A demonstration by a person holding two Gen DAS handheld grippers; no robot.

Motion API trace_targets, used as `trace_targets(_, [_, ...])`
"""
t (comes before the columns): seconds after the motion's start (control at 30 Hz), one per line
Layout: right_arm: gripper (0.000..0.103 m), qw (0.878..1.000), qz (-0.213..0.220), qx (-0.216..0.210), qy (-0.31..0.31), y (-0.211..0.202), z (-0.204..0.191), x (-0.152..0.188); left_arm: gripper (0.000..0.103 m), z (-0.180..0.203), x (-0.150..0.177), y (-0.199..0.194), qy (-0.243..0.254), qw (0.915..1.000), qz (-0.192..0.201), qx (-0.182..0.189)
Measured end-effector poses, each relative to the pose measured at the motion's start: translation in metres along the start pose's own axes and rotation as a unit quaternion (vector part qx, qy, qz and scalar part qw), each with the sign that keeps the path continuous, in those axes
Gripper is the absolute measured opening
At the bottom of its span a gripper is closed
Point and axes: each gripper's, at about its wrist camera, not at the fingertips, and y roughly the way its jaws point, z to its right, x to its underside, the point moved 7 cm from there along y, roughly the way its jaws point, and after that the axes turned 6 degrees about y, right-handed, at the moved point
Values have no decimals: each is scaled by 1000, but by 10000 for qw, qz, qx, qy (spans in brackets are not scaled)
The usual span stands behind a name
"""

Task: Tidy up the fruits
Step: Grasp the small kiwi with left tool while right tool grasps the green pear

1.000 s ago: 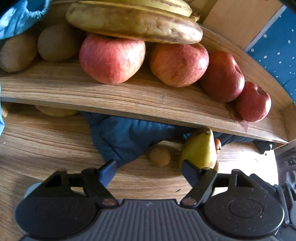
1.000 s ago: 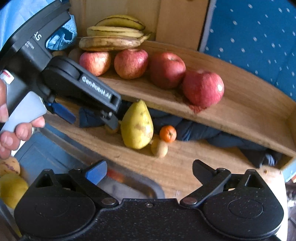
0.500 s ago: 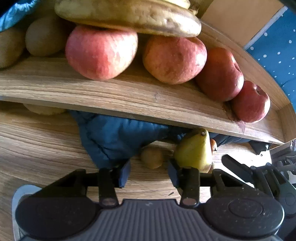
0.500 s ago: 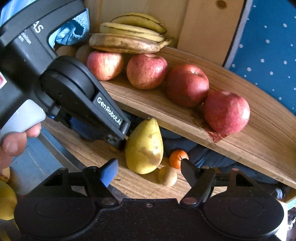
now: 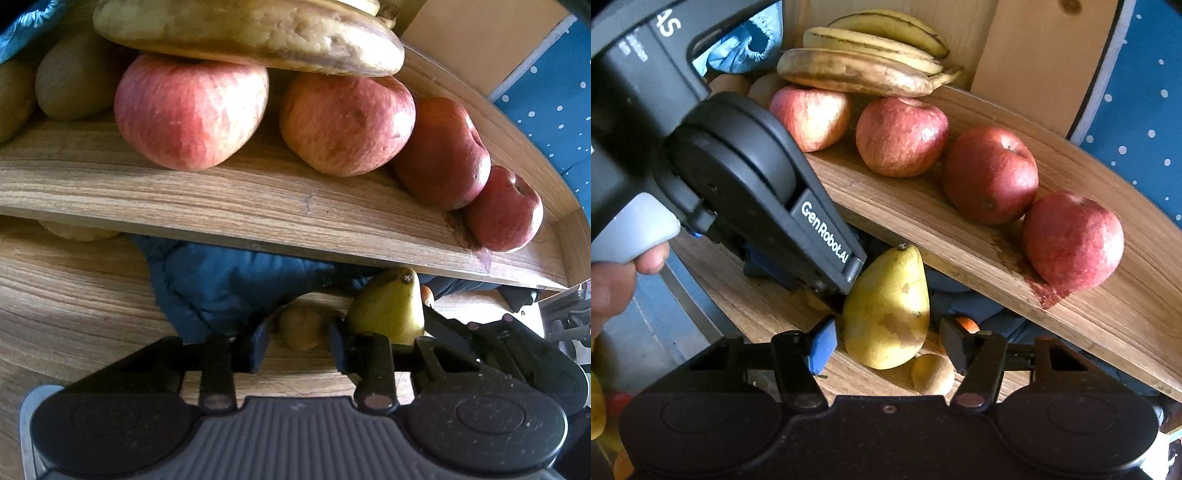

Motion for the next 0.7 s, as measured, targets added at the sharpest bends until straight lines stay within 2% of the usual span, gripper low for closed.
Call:
trace_targets(0.1, [54,10000,-26,-64,-3,2,-2,0,31,-5,-3,-1,-34,10000,-8,21])
trace_targets(0.7, [53,9994,274,20,200,-19,1,12,30,-6,9,-17,96,9999,52,-11])
